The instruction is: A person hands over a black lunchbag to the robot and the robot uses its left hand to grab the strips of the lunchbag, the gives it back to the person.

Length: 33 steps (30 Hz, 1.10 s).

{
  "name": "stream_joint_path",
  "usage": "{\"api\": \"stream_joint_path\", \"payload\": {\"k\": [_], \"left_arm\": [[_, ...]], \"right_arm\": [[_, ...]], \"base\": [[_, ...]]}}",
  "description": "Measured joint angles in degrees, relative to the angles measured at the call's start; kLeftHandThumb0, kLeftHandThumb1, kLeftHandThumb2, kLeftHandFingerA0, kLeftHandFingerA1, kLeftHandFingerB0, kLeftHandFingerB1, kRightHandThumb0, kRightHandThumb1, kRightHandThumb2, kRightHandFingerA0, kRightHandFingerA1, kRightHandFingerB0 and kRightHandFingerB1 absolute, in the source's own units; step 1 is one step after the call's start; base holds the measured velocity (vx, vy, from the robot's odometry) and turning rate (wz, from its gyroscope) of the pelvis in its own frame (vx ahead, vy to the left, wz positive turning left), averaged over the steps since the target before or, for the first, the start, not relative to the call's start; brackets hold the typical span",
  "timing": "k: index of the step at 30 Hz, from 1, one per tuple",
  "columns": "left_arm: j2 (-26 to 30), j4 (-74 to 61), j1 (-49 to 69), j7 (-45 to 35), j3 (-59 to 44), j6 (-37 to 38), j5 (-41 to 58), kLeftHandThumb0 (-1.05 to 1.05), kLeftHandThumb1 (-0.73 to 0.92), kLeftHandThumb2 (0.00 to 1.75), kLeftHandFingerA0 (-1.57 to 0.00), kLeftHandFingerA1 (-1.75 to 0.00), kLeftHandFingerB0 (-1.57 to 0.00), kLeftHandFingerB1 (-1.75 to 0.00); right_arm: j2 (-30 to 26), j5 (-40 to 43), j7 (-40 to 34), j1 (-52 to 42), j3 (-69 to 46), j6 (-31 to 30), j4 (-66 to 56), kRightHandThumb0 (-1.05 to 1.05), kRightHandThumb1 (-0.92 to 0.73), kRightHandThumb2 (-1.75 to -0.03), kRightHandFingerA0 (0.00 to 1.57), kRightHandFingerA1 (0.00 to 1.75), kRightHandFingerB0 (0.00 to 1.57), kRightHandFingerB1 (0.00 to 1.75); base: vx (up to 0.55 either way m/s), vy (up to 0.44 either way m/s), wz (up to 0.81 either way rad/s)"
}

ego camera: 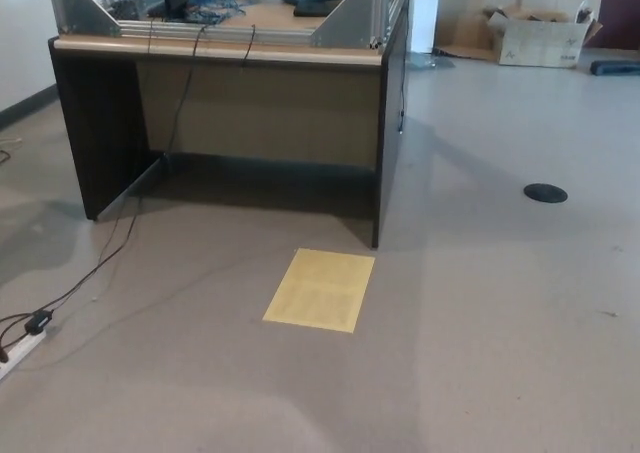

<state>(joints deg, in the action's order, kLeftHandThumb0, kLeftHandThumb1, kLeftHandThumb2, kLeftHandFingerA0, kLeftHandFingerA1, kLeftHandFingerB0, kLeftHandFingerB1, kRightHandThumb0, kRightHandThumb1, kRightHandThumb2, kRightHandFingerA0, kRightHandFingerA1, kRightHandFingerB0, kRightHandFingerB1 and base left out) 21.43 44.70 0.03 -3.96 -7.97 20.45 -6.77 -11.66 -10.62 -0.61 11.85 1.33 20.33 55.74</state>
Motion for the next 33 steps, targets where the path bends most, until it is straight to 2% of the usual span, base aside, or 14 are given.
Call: {"api": "stream_joint_path", "payload": {"k": [7, 14, 15, 16, 22, 23, 24, 29, 30, 33], "left_arm": [[1.49, 0.88, -0.02, -1.73, -0.63, 6.09, 1.32, -0.76, 0.52, 0.88, -0.02, -0.39, -0.07, -0.32], [1.58, 2.12, -0.52, -2.59, -0.72, 9.66, 1.73, -0.75, 0.50, 0.87, -0.02, -0.39, -0.08, -0.32], [1.58, 2.36, -0.66, -2.68, -0.72, 10.06, 1.77, -0.76, 0.51, 0.79, -0.09, -0.39, -0.07, -0.29], [1.58, 2.72, -0.86, -2.79, -0.74, 10.47, 1.84, -0.73, 0.49, 0.86, -0.03, -0.40, -0.09, -0.34], [1.58, 3.54, -1.32, -3.29, -1.09, 11.99, 2.64, -0.71, 0.47, 0.85, 0.00, -0.36, -0.13, -0.32], [1.58, 3.53, -1.26, -3.45, -1.12, 12.10, 2.74, -0.73, 0.49, 0.82, -0.06, -0.37, -0.08, -0.28], [1.58, 3.54, -1.15, -3.57, -1.14, 12.26, 2.84, -0.71, 0.58, 0.60, -0.10, -0.27, -0.11, -0.23], [1.55, 4.21, -1.05, -4.60, -1.44, 13.21, 3.58, -0.70, 0.60, 0.58, -0.10, -0.28, -0.11, -0.26], [1.54, 4.44, -1.05, -4.84, -1.57, 13.36, 3.75, -0.74, 0.49, 0.81, -0.05, -0.35, -0.09, -0.29], [1.51, 4.74, -1.06, -5.47, -1.85, 13.67, 4.11, -0.74, 0.49, 0.82, -0.04, -0.35, -0.10, -0.29]], "right_arm": [[-0.33, 0.00, -0.39, 0.37, -0.71, 6.82, 3.38, -0.76, -0.87, -0.66, 0.33, 0.43, 0.29, 0.37], [-0.50, 0.02, -0.66, 1.58, -1.39, 10.90, 5.43, -0.76, -0.86, -0.66, 0.34, 0.44, 0.29, 0.37], [-0.51, 0.01, -0.74, 1.69, -1.44, 11.33, 5.63, -0.76, -0.86, -0.66, 0.35, 0.44, 0.29, 0.37], [-0.53, -0.02, -0.86, 1.77, -1.46, 11.75, 5.82, -0.76, -0.86, -0.66, 0.35, 0.44, 0.29, 0.37], [-0.59, -0.06, -1.19, 1.99, -1.56, 13.10, 6.79, -0.75, -0.86, -0.66, 0.34, 0.44, 0.29, 0.37], [-0.59, -0.07, -1.22, 1.98, -1.56, 13.28, 6.89, -0.74, -0.86, -0.66, 0.34, 0.44, 0.29, 0.37], [-0.60, -0.08, -1.26, 1.95, -1.55, 13.47, 6.93, -0.74, -0.86, -0.66, 0.34, 0.43, 0.29, 0.37], [-0.81, -0.14, -1.49, 1.54, -1.54, 14.14, 6.95, -0.74, -0.86, -0.66, 0.34, 0.43, 0.29, 0.37], [-0.81, -0.16, -1.56, 1.49, -1.52, 14.20, 6.95, -0.75, -0.86, -0.66, 0.35, 0.44, 0.29, 0.37], [-0.85, -0.26, -1.97, 1.39, -1.35, 14.34, 6.96, -0.74, -0.86, -0.66, 0.36, 0.44, 0.29, 0.37]], "base": [[0.00, 0.000, 0.00], [0.00, 0.000, 0.00], [0.00, 0.000, 0.00], [0.00, 0.000, 0.00], [0.00, 0.000, 0.00], [0.00, 0.000, 0.00], [0.00, 0.000, 0.00], [0.00, 0.000, 0.00], [0.00, 0.000, 0.00], [0.00, 0.000, 0.00]]}}
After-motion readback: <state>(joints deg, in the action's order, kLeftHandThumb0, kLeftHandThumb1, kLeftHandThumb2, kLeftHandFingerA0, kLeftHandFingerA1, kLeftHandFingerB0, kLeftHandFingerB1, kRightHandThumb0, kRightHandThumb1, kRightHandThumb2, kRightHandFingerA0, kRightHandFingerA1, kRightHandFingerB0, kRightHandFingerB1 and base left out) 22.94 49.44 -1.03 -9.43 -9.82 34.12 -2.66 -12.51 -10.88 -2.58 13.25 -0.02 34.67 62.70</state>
